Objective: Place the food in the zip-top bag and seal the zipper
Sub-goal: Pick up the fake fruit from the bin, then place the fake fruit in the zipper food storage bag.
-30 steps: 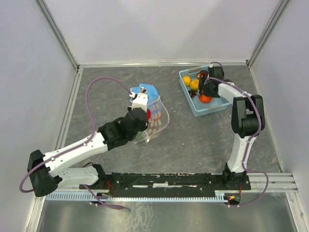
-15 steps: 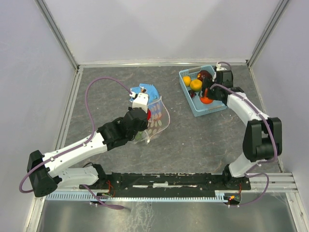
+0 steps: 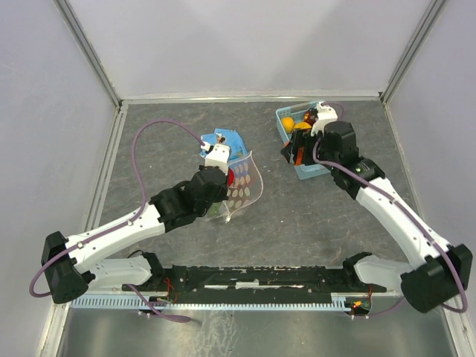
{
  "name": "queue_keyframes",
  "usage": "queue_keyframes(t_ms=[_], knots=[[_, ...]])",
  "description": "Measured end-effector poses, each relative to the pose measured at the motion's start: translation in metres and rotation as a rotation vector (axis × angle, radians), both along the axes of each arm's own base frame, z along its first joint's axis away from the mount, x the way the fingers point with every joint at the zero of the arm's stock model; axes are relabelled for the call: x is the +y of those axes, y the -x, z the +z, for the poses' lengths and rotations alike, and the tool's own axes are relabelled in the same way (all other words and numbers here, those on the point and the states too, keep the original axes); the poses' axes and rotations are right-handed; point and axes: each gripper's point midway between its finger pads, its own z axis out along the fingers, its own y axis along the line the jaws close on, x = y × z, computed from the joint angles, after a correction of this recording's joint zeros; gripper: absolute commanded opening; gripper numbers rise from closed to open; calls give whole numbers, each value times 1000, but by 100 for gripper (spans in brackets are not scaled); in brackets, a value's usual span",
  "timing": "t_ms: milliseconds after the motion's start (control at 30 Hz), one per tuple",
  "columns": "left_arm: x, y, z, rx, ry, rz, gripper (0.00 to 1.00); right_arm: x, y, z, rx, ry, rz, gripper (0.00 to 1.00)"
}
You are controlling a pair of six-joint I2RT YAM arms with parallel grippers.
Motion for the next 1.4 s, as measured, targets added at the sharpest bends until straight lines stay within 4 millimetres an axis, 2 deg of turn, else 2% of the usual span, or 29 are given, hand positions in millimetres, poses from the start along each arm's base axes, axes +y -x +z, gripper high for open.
queue_keyframes(t_ms=[133, 367, 800, 1000, 1200, 1400], knots=[[-2, 1, 0, 3, 4, -8, 3, 19, 29, 25, -64, -50, 75, 58], [-5, 1, 1, 2, 16, -18, 3, 43, 61, 44, -116, -147, 181, 58], [-10, 2, -2, 14, 20, -38, 3, 136, 106, 44, -135, -280, 485, 60], [-11, 2, -3, 17, 22, -44, 3, 161, 112, 31, -129, -272, 544, 62], [-11, 3, -2, 18, 24, -46, 3, 161, 107, 1, -87, -224, 522, 66], [-13, 5, -2, 21, 32, -60, 3, 158, 101, -21, -58, -173, 493, 77]])
